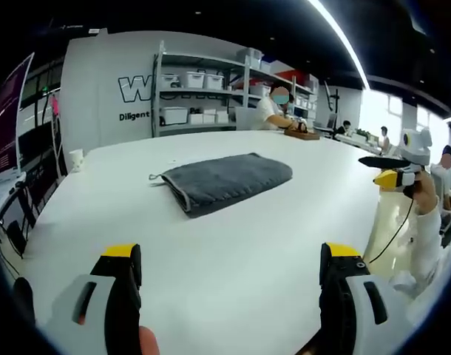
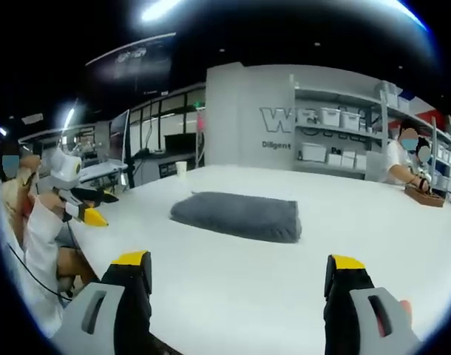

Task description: Open the folded towel by lifting each exposed corner and separating the folded layers until the towel lies flat within the target outline without major curled edges

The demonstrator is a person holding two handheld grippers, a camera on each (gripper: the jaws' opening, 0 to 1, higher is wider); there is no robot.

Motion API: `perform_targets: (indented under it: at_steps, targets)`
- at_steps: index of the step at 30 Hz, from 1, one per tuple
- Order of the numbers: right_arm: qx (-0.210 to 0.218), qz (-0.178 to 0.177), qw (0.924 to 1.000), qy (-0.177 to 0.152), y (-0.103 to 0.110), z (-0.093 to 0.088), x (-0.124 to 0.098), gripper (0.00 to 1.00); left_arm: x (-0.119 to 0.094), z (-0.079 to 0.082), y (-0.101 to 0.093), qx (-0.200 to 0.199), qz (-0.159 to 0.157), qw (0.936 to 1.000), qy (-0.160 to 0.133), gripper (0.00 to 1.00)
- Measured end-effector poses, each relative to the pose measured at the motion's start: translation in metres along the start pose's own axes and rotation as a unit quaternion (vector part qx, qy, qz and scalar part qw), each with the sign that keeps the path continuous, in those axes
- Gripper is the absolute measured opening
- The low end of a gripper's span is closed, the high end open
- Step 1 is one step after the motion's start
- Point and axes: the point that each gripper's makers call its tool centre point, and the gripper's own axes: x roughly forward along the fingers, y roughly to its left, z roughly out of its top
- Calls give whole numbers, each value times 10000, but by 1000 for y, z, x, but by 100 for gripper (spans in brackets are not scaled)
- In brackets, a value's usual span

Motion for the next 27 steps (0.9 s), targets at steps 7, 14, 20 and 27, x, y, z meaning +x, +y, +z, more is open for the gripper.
perform_targets:
  at_steps: [7, 14, 20, 27]
  targets:
    - [21, 4, 10000, -10, 1, 2, -11, 96, 5, 4, -17, 121, -96, 9999, -19, 100]
    - [20, -41, 9999, -107, -3, 9, -22, 96, 15, 8, -33, 290, -178, 9994, -14, 100]
    - [52, -70, 9999, -137, -8, 11, -27, 96, 25, 15, -53, 311, -448, 9985, -105, 100]
    - [71, -141, 9998, -117, -15, 11, -29, 95, 39, 25, -76, 565, -656, 9960, -224, 100]
